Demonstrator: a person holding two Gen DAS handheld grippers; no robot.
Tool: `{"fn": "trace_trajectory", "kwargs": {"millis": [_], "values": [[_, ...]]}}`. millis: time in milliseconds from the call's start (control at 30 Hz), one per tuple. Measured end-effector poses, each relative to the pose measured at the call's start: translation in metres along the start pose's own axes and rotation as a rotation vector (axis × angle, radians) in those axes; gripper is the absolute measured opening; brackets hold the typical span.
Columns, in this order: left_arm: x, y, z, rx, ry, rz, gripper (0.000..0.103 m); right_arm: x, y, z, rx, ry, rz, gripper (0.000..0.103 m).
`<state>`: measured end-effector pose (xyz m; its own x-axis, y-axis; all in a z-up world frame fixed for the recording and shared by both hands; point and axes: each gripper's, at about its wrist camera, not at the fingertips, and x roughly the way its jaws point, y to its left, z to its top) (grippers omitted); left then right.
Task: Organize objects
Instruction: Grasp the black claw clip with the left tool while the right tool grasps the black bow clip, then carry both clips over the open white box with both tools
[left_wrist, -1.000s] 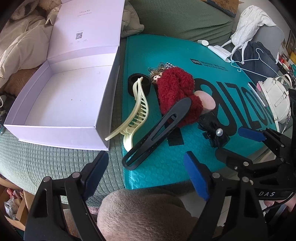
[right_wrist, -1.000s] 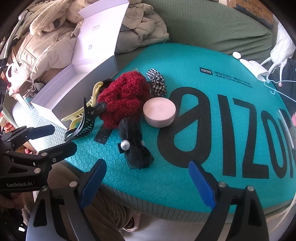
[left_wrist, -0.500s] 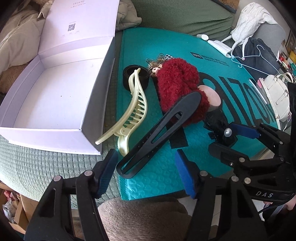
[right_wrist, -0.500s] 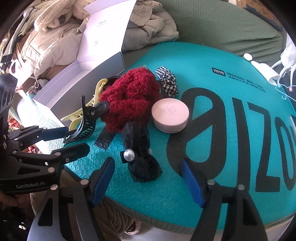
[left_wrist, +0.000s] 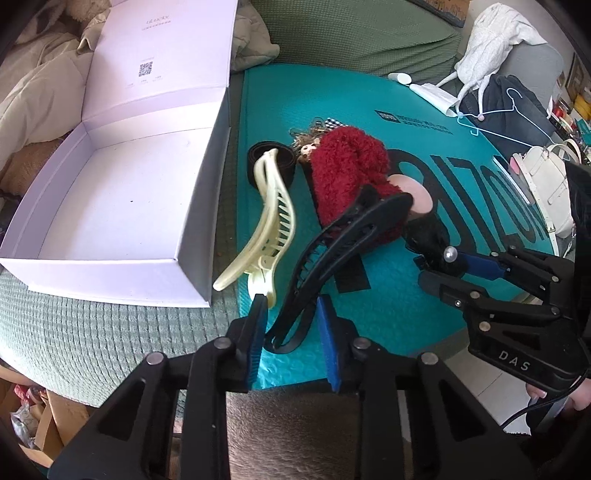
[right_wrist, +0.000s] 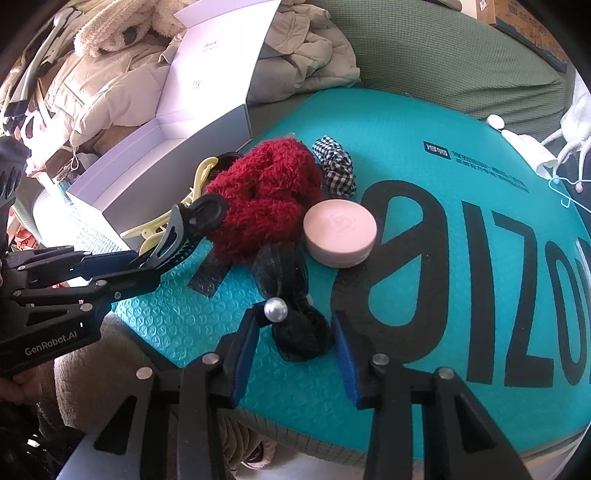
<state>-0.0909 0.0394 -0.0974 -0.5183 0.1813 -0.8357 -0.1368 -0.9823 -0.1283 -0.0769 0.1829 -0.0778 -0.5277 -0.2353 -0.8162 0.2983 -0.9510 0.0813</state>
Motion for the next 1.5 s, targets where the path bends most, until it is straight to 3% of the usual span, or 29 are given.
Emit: {"fn": "trace_trajectory", "kwargs": {"millis": [100, 233, 467, 600, 733, 867, 933, 1033, 1133, 1500], "values": [[-0.002, -0.008, -0.001, 0.017, 0.007, -0.027, 0.016, -0.004, -0.001, -0.002, 0.003, -0.004, -0.008, 0.036], [-0.005, -0.015, -0.006, 0.024, 0.015, -0.070, 0.016, -0.008, -0.006, -0.005, 0.014, -0.008, -0.017, 0.035], [-0.007, -0.022, -0.007, 0.042, 0.009, -0.065, 0.018, -0.012, -0.010, -0.007, 0.008, -0.005, -0.023, 0.035], [0.002, -0.024, -0.006, 0.051, 0.026, -0.041, 0.038, -0.010, -0.010, -0.007, 0.009, 0.007, -0.016, 0.035], [0.010, -0.029, -0.005, 0.076, 0.013, -0.035, 0.039, -0.008, -0.011, -0.008, 0.017, 0.013, -0.007, 0.035], [0.014, -0.034, -0.005, 0.107, 0.004, -0.011, 0.036, -0.008, -0.011, -0.008, 0.016, 0.006, -0.009, 0.035], [0.013, -0.033, -0.005, 0.105, 0.003, 0.004, 0.021, -0.008, -0.009, -0.009, 0.008, 0.001, -0.013, 0.035], [0.011, -0.028, -0.005, 0.084, 0.011, -0.022, 0.021, -0.009, -0.008, -0.009, 0.007, -0.005, -0.009, 0.021], [0.008, -0.025, -0.007, 0.071, 0.018, -0.032, 0.021, -0.013, -0.008, -0.010, 0.002, -0.018, -0.008, 0.017], [-0.012, -0.020, -0.011, 0.030, 0.015, -0.061, 0.021, -0.035, -0.006, -0.012, -0.003, -0.062, -0.011, 0.015]]}}
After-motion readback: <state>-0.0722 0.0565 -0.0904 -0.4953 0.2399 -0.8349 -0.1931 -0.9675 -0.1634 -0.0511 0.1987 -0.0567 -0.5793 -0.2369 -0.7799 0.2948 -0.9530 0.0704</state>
